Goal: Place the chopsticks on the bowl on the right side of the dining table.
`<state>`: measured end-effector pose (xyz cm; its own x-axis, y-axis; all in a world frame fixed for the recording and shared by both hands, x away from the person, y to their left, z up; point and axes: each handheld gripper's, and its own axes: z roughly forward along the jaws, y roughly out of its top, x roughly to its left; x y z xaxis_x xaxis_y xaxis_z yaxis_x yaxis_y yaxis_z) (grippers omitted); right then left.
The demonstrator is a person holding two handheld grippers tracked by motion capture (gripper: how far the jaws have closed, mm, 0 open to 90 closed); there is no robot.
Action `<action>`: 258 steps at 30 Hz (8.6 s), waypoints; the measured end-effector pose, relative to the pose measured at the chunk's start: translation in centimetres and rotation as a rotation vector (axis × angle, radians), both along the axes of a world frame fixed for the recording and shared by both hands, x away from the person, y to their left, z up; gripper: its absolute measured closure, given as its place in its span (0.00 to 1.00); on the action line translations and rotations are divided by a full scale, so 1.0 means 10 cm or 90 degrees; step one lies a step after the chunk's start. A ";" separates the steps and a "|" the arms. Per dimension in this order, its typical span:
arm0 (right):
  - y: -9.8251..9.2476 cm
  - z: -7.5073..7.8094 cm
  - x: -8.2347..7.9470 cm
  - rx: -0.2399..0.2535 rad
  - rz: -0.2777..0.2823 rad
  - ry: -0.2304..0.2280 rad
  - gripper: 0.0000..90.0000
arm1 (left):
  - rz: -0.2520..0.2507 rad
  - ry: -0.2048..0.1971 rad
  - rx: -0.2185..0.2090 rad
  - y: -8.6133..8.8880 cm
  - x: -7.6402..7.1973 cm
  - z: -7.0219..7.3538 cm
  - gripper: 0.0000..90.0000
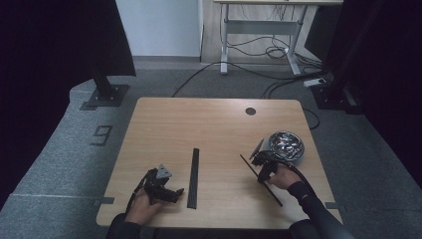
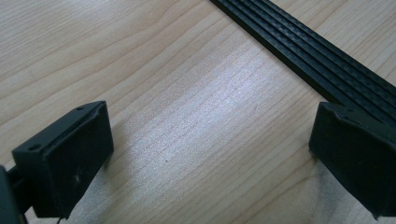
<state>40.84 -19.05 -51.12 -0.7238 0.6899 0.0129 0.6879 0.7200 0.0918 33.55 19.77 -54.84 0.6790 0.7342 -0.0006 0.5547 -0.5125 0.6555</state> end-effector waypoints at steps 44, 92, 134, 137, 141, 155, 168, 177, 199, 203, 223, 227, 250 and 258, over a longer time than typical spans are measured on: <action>0.00 0.19 -0.05 0.021 0.020 0.005 0.96 | 0.000 0.000 0.000 0.00 0.00 0.00 0.00; -0.52 1.09 0.23 0.026 -0.044 -0.075 0.95 | -0.001 -0.001 0.000 0.00 0.00 0.00 0.00; -0.72 0.49 0.70 0.010 -0.096 -0.072 0.95 | -0.002 0.000 0.002 0.00 0.00 0.00 0.00; -0.74 0.49 0.70 0.008 -0.097 -0.073 0.95 | -0.001 0.000 0.001 0.00 0.00 0.00 0.00; -0.77 0.49 0.70 0.008 -0.101 -0.073 0.95 | -0.001 0.000 0.001 0.00 0.00 0.00 0.00; -0.99 0.66 0.55 0.097 -0.163 -0.183 0.34 | 0.000 0.000 0.000 0.00 0.00 0.00 0.00; -1.23 0.56 0.29 0.237 -0.260 -0.295 0.04 | 0.000 -0.001 -0.001 0.00 0.00 0.00 0.00; -1.24 0.39 0.14 0.250 -0.303 -0.403 0.00 | -0.001 -0.001 0.000 0.00 0.00 0.00 0.00; -1.34 0.17 0.04 0.219 -0.305 -0.425 0.00 | 0.000 -0.001 0.000 0.00 0.00 0.00 0.00; -1.36 0.13 0.06 0.199 -0.307 -0.415 0.00 | 0.000 -0.001 0.001 0.00 0.00 0.00 0.00; -1.61 0.08 0.06 0.168 -0.344 -0.424 0.03 | 0.000 -0.001 0.001 0.00 0.00 0.00 0.00; -1.68 0.08 0.06 0.166 -0.357 -0.429 0.04 | 0.000 -0.001 0.000 0.00 0.00 0.00 0.00; -2.00 0.05 0.09 0.155 -0.439 -0.455 0.07 | 0.000 -0.001 0.000 -0.01 0.00 0.00 0.00; -2.07 0.02 0.11 0.151 -0.455 -0.457 0.09 | 0.000 -0.001 0.000 -0.01 0.00 0.00 0.00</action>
